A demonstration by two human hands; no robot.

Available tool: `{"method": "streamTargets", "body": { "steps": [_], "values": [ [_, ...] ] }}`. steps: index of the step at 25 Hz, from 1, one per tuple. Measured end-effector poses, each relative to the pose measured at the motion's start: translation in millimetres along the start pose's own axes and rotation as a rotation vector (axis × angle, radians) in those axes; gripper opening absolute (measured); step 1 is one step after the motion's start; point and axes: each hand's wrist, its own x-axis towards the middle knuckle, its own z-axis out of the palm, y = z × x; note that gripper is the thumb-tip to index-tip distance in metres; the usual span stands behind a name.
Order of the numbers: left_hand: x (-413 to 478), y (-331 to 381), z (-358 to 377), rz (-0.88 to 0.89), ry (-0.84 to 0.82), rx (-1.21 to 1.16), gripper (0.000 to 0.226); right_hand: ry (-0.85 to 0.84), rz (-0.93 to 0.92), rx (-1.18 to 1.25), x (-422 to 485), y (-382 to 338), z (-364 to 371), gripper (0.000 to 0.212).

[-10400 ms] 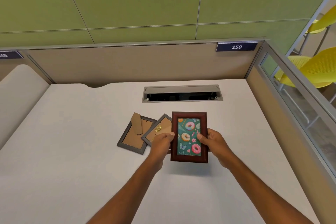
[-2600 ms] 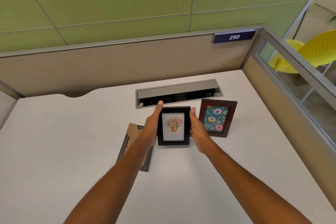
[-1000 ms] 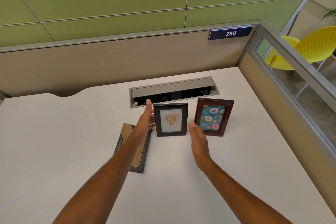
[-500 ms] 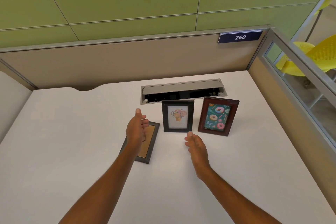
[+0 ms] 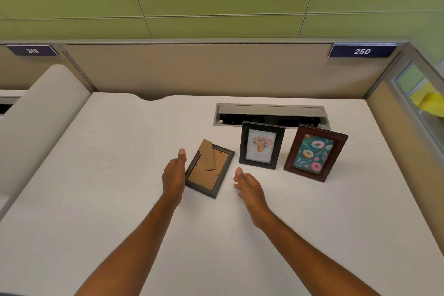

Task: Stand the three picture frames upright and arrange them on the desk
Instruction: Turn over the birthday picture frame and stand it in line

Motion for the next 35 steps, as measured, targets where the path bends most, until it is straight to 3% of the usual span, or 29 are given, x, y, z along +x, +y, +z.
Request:
{"method": "streamTargets", "body": {
  "steps": [2, 6, 17, 21, 30, 35],
  "values": [
    [8.4, -3.9, -8.2, -0.039, -0.035, 0.093, 0.056, -0.019, 0.054, 0.017, 3.0, -0.7, 13.7, 0.04],
    [22.3, -14.6, -22.4, -0.043, -0.155, 0.206, 0.05, -0.043, 0.186, 0.128, 11.1, 3.8, 41.7, 0.072],
    [44.3, -20.1, -39.0, -0.097, -0.325, 0.14, 0.036, 0.111, 0.25, 0.233, 14.5, 7.6, 67.5, 0.069],
    [52.9, -21.5, -47.8, -0.112, -0.344, 0.129, 0.031, 0.072, 0.295, 0.359, 17.0, 8.3, 64.4, 0.071],
    [62.3, -29.3, -61.4, -0.101, -0.374, 0.086, 0.021, 0.04, 0.279, 0.525, 18.4, 7.2, 73.7, 0.033],
    [62.1, -27.4, -71.6, -0.132, -0.412, 0.028, 0.018, 0.07, 0.263, 0.469, 18.1, 3.3, 79.6, 0.033]
  ]
}}
